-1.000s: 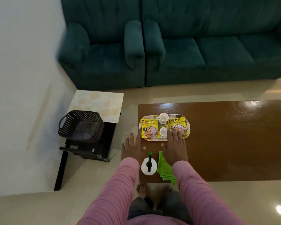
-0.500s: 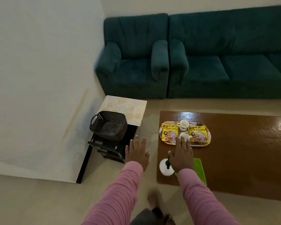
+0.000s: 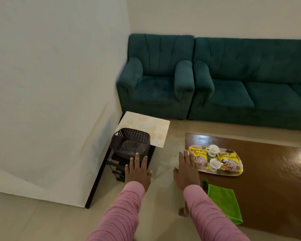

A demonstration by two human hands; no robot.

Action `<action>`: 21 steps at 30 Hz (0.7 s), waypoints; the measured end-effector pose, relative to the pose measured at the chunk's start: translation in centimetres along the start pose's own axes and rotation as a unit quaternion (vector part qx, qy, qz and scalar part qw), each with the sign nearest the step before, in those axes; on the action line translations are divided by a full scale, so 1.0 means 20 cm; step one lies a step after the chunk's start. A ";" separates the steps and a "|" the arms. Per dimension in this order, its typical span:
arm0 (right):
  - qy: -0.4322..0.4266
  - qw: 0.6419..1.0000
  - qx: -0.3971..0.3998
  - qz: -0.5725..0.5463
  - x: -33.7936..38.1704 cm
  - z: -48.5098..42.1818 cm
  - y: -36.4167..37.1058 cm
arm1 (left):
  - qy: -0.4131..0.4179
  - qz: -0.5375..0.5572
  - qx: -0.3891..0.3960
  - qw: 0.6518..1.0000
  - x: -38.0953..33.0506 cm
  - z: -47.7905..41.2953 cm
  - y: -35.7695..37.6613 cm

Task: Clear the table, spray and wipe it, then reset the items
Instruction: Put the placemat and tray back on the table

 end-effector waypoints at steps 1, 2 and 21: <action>0.000 1.000 0.000 -0.007 0.09 -0.02 0.03 | 0.007 -0.003 -0.005 1.000 0.07 -0.04 -0.03; 0.002 1.000 -0.002 -0.014 0.17 -0.04 0.05 | 0.012 -0.006 -0.008 1.000 0.14 -0.08 -0.05; 0.006 1.000 0.029 -0.008 0.94 -0.50 0.40 | -0.001 0.036 0.029 0.999 0.88 -0.75 -0.13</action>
Point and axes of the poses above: each hand's wrist, its own z-axis away from the middle knuckle, its own y-axis out of the palm, x = y × z, the point moved 6 cm from there along -z, towards the middle knuckle, and after that the axes turned 11 degrees about -x, right-handed, at the moved point
